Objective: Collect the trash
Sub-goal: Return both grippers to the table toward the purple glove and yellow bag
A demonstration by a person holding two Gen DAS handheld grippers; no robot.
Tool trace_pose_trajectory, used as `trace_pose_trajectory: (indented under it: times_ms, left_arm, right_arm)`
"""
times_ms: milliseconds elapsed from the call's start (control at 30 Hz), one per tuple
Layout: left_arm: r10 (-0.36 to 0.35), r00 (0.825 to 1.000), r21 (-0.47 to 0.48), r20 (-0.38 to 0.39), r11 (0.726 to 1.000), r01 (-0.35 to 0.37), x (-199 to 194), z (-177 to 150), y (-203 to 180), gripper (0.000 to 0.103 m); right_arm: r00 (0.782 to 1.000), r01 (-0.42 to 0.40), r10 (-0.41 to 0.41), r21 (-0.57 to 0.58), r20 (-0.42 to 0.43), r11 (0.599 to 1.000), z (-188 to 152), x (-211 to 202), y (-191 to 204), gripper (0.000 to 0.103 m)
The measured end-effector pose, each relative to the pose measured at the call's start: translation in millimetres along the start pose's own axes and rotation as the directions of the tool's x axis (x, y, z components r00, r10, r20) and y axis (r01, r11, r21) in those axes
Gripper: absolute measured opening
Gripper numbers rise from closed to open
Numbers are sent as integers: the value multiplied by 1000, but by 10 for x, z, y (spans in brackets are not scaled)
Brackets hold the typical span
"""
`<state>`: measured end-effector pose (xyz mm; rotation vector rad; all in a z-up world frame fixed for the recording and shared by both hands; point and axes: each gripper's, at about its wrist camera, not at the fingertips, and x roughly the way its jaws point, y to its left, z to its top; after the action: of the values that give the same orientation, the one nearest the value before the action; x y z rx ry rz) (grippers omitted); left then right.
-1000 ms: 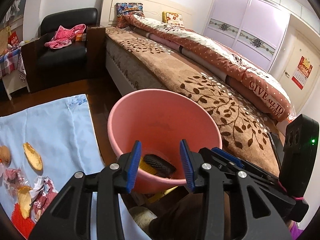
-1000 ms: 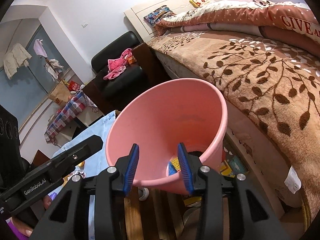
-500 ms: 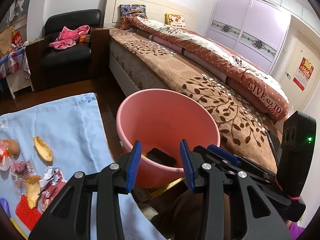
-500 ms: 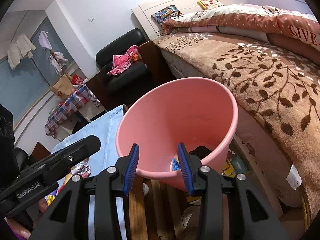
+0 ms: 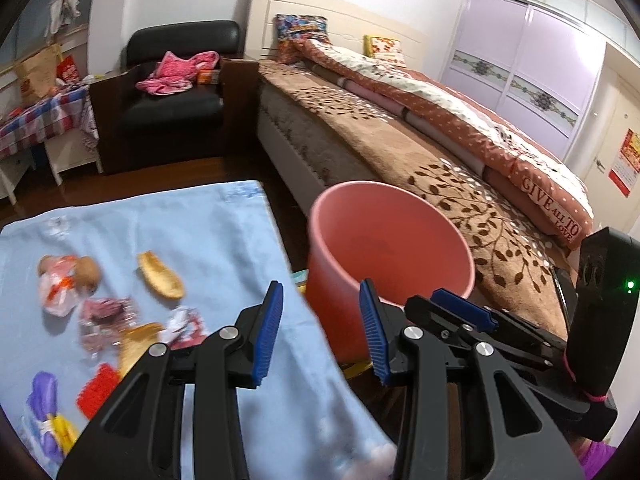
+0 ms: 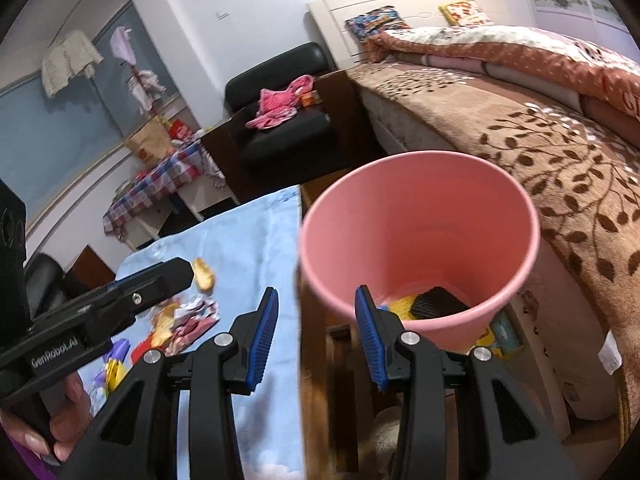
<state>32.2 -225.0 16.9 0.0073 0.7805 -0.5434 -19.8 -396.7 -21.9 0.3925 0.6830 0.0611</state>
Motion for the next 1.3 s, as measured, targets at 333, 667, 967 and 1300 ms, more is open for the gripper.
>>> trace_pose_trajectory:
  times_ms: [333, 667, 967, 1300]
  left_arm:
    - [107, 994, -75, 2, 991, -107, -343, -189, 528, 40]
    - [194, 981, -139, -8, 971, -193, -734, -514, 979, 40]
    - [295, 955, -203, -18, 934, -293, -1143, -919, 1493, 40]
    - [327, 939, -259, -108, 903, -344, -1151, -1267, 1900, 40]
  right_arm:
    - [997, -66, 62, -90, -47, 994, -177, 32, 438, 39]
    - [990, -113, 99, -154, -96, 982, -386, 37, 716, 39]
    - [974, -198, 167, -221, -150, 955, -527, 68, 1006, 39]
    - [946, -297, 232, -322, -225, 899, -638, 128, 1385, 39]
